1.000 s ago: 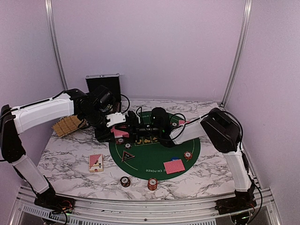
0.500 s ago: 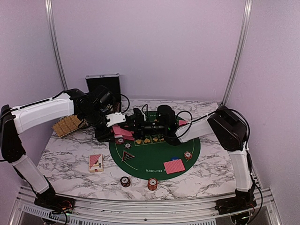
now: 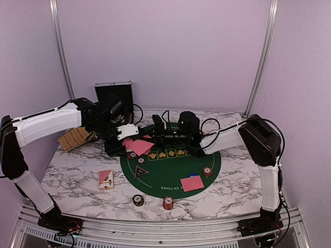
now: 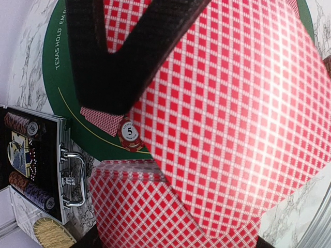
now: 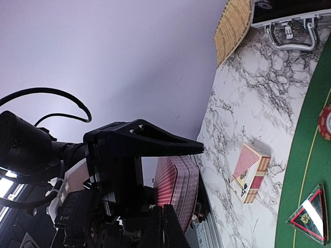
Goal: Distribute texas hold em gaming equipment
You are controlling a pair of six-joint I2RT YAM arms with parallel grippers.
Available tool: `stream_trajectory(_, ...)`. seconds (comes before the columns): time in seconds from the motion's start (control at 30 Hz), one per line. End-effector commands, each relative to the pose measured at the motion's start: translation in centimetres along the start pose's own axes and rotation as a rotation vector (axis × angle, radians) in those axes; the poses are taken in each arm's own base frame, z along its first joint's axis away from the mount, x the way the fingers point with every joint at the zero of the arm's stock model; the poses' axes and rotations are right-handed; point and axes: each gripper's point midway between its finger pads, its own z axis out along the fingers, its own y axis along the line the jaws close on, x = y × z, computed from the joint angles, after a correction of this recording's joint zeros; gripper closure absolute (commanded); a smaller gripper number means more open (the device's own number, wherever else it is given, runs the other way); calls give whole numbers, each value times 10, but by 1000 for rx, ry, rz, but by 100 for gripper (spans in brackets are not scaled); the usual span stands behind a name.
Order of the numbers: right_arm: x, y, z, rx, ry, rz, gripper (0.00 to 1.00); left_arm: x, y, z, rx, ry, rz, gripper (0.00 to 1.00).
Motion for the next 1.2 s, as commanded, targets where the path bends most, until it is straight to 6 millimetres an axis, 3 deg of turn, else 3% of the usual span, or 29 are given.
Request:
stream_trajectory(0.0,-6,14,-7,2,-30,-15,100,-7,3,-7,-17,-22,-3,100)
stream_trajectory(0.37,-26,12,-32,1,-84,1,100,-4,3,-6,-21,-14,-3,100)
stream_trajectory(0.6,-57,2,-73,32,-173,6,100,-1,3,-6,-26,-7,-1,100)
stream_trajectory(0.73,-86,-17,-113,82,-253,7,100,-1,2,-6,-24,-7,-2,100)
stream_trajectory(1.0,-154,-70,-224,319,-500,-20,100,-1,2,-5,-21,-6,-1,100)
stream_trajectory(1.17,-184,-103,-277,495,-615,-32,100,1,2,-2,-20,5,0,100)
